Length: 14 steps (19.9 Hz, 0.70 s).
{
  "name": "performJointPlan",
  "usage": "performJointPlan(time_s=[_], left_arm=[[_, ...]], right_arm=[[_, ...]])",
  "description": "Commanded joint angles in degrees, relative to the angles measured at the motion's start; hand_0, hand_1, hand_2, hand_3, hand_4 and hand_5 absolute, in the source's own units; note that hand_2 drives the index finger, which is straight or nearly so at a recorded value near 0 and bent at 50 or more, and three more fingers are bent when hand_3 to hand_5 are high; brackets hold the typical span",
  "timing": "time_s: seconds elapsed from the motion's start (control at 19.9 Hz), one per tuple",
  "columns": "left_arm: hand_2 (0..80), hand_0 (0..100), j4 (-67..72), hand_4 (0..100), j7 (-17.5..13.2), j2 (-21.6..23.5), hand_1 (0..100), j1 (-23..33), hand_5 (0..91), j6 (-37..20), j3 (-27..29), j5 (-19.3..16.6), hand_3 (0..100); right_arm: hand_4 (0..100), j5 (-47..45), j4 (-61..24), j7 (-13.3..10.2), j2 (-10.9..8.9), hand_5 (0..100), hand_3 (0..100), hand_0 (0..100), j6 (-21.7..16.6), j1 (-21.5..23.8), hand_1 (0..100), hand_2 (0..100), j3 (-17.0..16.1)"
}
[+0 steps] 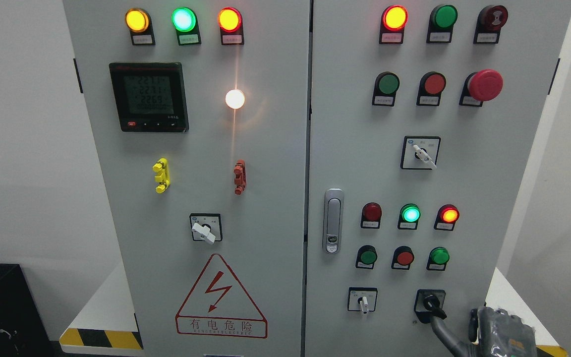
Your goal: Flip black knob to close circuit
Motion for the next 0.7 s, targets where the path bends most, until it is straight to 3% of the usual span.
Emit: performJointPlan(time_s=[0.0,0.65], left_arm=[[0.0,12,-1.8,0,0.0,0.0,56,1.3,0.0,0.0,0.0,0.1,0],[0.0,12,-1.8,0,0.0,0.0,56,1.3,0.0,0.0,0.0,0.0,0]], right_arm=[[94,0.0,-0.1,-0.4,-0.02,97,100,0,0.0,-0.3,0,91,-0.5],[94,-0.8,-0.6,-0.4,0.16,97,100,0,-0.6,-0.2,0,91,-0.4]])
